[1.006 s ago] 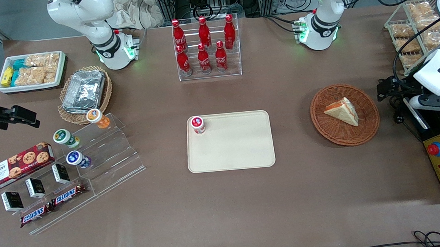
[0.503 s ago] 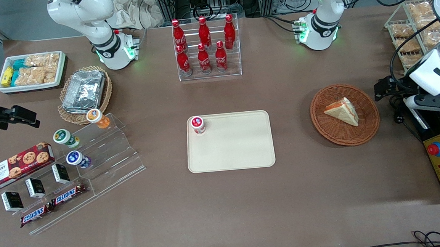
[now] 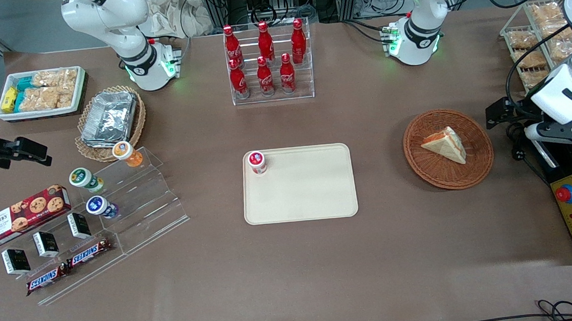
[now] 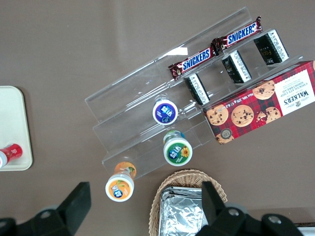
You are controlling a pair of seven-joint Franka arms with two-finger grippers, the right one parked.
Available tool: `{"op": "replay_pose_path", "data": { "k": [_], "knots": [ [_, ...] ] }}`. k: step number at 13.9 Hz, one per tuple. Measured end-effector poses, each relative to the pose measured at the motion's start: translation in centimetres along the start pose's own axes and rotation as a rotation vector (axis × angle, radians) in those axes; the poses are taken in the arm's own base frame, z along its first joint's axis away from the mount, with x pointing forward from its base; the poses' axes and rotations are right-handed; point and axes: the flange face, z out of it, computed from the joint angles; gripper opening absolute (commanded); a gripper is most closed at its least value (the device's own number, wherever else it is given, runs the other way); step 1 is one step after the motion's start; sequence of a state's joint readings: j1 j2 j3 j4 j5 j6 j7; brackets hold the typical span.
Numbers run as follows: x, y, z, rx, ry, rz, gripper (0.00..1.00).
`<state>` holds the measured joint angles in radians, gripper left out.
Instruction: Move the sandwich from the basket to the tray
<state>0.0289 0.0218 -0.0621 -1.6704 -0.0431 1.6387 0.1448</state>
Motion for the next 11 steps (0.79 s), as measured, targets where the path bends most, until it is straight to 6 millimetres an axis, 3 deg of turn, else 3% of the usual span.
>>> {"op": "replay_pose_path", "data": {
  "k": [7,11],
  "knots": [
    [-0.4,-0.2,1.1,-0.001,-0.029,-0.157,1.0],
    [-1.0,-0.1,3.4,0.004,-0.052,-0.319,1.0]
  ]
}}
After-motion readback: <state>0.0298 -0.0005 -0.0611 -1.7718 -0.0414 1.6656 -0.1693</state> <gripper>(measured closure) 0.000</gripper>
